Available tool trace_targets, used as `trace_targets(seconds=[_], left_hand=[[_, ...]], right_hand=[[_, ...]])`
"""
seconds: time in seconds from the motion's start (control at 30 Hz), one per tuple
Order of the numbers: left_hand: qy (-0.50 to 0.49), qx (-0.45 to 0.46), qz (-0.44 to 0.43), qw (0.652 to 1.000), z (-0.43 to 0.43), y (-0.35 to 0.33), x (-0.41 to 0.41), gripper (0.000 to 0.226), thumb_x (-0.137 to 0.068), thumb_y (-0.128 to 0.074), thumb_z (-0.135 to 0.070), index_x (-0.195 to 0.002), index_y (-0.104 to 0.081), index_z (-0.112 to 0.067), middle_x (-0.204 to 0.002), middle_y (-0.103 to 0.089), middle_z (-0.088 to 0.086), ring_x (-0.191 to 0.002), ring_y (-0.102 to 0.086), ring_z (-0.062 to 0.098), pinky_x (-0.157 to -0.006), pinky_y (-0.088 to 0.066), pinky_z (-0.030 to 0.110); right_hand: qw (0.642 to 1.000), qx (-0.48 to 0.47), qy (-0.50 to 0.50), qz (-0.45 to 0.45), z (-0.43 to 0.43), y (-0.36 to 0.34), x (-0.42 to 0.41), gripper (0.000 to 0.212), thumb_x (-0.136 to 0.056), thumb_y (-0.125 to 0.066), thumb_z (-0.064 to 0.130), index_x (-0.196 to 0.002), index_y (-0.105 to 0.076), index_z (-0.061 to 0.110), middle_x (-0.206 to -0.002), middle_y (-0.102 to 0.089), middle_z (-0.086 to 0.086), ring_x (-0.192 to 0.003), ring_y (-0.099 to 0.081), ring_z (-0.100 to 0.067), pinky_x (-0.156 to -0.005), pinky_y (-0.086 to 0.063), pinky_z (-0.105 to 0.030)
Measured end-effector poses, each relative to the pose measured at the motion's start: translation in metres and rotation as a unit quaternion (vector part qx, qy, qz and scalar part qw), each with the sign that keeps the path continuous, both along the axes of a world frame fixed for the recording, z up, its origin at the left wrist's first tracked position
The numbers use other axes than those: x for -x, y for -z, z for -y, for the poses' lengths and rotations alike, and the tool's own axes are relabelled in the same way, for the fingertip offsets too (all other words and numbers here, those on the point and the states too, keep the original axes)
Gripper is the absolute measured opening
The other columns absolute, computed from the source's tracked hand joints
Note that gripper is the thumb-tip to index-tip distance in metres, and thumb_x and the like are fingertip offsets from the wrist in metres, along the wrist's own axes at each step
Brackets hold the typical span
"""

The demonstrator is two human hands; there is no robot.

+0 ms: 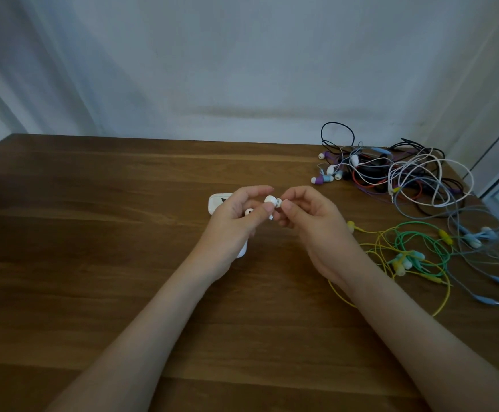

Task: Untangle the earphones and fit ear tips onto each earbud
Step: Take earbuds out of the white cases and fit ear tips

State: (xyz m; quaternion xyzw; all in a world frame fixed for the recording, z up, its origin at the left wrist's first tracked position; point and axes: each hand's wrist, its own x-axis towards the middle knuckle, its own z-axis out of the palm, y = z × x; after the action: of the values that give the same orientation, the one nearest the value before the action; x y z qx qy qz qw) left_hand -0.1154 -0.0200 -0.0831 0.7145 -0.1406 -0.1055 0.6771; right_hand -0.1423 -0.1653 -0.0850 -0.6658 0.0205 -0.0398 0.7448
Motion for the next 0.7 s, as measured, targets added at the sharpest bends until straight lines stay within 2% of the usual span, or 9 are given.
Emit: trace_targets(seconds=[0.23,0.3,0.43,0.57,0.7], left_hand=[[0.021,-0.019,0.005,1.000,-0.0009,-0.0001,0.0007,0.019,-0.094,-0.058,-0.023,-0.109,-0.068,-0.020,-0.089,-0.066,0.003,-0.075,-0.050,0.014,-0.056,-0.039,0.014],[0.025,-0.022,0.008,0.999,-0.0007,0.0005,0.0007,0.016,-0.094,-0.058,-0.023,-0.107,-0.068,-0.023,-0.088,-0.066,0.002,-0.076,-0.050,0.016,-0.056,-0.038,0.015],[0.022,-0.018,0.007,1.000,0.0002,-0.0001,0.0011,0.015,-0.094,-0.057,-0.022,-0.104,-0.068,-0.023,-0.080,-0.067,-0.007,-0.073,-0.050,0.012,-0.055,-0.038,0.014],[0.023,-0.011,0.007,1.000,0.0001,-0.0001,0.0002,0.016,-0.095,-0.057,-0.020,-0.106,-0.068,-0.017,-0.082,-0.067,-0.002,-0.076,-0.048,0.017,-0.053,-0.037,0.013],[0.010,-0.012,0.002,1.000,0.0000,0.0019,-0.0005,0.016,-0.093,-0.059,-0.021,-0.105,-0.068,-0.015,-0.085,-0.068,0.003,-0.073,-0.047,0.018,-0.053,-0.037,0.013]], right_hand=[[0.999,-0.043,0.021,-0.009,-0.0029,0.0031,0.0006,0.012,-0.092,-0.053,0.002,-0.095,-0.061,0.010,-0.079,-0.066,-0.002,-0.073,-0.062,-0.010,-0.074,-0.052,-0.027],[0.999,-0.032,0.032,-0.009,-0.0034,0.0036,0.0009,0.011,-0.093,-0.053,0.003,-0.093,-0.061,0.010,-0.077,-0.066,-0.001,-0.071,-0.062,-0.008,-0.073,-0.053,-0.026],[0.999,0.029,0.046,0.003,-0.0048,0.0030,0.0024,0.014,-0.095,-0.052,0.006,-0.089,-0.063,0.014,-0.074,-0.066,0.002,-0.069,-0.060,-0.007,-0.063,-0.049,-0.021],[0.995,0.089,0.030,0.020,-0.0028,0.0022,0.0024,0.016,-0.097,-0.050,0.009,-0.089,-0.063,0.015,-0.073,-0.064,0.001,-0.071,-0.054,-0.013,-0.063,-0.046,-0.025],[0.998,0.056,-0.010,0.005,0.0018,0.0010,0.0006,0.019,-0.098,-0.045,0.008,-0.090,-0.061,0.013,-0.069,-0.061,0.006,-0.069,-0.053,-0.006,-0.062,-0.046,-0.021]])
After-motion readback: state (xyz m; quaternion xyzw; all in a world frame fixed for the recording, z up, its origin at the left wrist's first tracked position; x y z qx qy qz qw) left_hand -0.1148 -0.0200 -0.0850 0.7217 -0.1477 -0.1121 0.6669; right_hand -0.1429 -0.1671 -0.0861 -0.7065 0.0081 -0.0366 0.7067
